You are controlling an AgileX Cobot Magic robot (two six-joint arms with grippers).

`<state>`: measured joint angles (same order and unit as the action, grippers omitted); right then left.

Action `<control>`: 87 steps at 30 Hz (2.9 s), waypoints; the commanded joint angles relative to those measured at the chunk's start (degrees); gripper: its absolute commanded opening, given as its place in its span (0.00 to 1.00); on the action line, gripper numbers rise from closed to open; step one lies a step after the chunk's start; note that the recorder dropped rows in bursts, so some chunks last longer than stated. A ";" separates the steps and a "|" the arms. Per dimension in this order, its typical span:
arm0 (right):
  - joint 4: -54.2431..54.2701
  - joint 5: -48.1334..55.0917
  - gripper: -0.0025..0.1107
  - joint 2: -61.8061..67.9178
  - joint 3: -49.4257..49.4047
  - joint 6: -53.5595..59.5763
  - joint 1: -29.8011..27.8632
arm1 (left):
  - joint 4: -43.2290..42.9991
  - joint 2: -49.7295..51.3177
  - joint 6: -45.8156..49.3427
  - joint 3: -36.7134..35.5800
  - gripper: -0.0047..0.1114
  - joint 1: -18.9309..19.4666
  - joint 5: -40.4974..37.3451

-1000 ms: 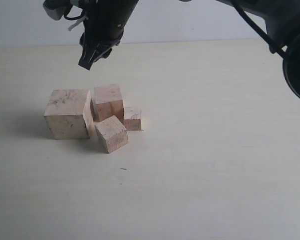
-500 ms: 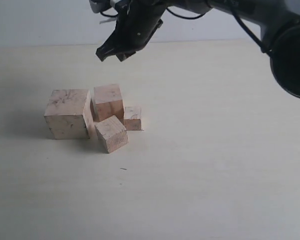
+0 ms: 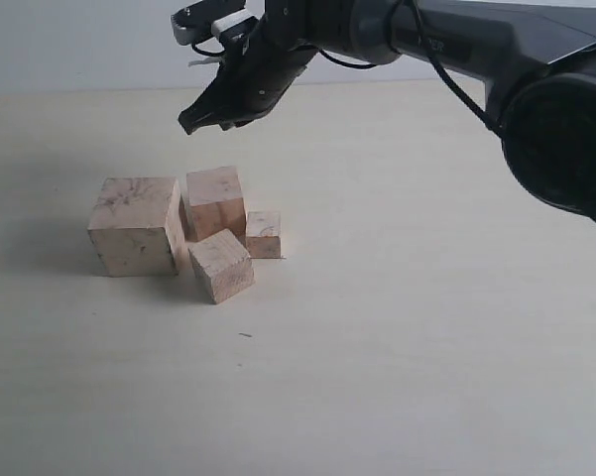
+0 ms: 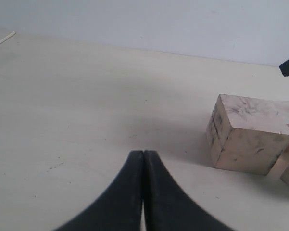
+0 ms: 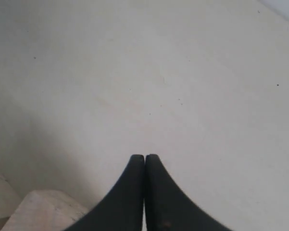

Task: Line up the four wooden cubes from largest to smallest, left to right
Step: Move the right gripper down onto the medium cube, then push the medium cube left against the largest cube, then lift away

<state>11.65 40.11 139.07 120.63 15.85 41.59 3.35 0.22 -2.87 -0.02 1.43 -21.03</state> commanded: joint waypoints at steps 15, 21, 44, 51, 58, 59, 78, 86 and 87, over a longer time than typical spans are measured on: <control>4.60 8.38 0.02 2.89 0.31 1.45 -0.05 | -0.27 -0.22 -0.19 0.02 0.04 -0.36 0.41; 8.61 11.54 0.02 2.96 0.31 5.10 -0.05 | -0.27 -0.22 -0.19 0.02 0.04 -0.36 0.41; 10.31 12.65 0.02 2.85 0.31 17.43 0.05 | -0.27 -0.22 -0.19 0.02 0.04 -0.36 0.41; 19.64 13.82 0.02 2.85 0.31 28.07 0.05 | -0.27 -0.22 -0.19 0.02 0.04 -0.36 0.41; 19.89 15.27 0.02 2.85 0.31 28.34 0.05 | -0.27 -0.22 -0.19 0.02 0.04 -0.36 0.41; 20.40 15.49 0.02 2.85 0.31 29.32 0.05 | -0.27 -0.22 -0.19 0.02 0.04 -0.36 0.41; 9.50 17.53 0.02 -9.09 0.31 7.89 -0.21 | -0.27 -0.22 -0.19 0.02 0.04 -0.36 0.41; 7.99 21.33 0.02 -13.51 0.31 -4.90 0.74 | -0.27 -0.22 -0.19 0.02 0.04 -0.36 0.41; 6.39 21.48 0.02 -13.61 0.31 -5.69 1.00 | -0.27 -0.22 -0.19 0.02 0.04 -0.36 0.41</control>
<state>20.66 60.61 125.98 120.63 13.36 41.96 3.35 0.22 -2.87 -0.02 1.43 -21.03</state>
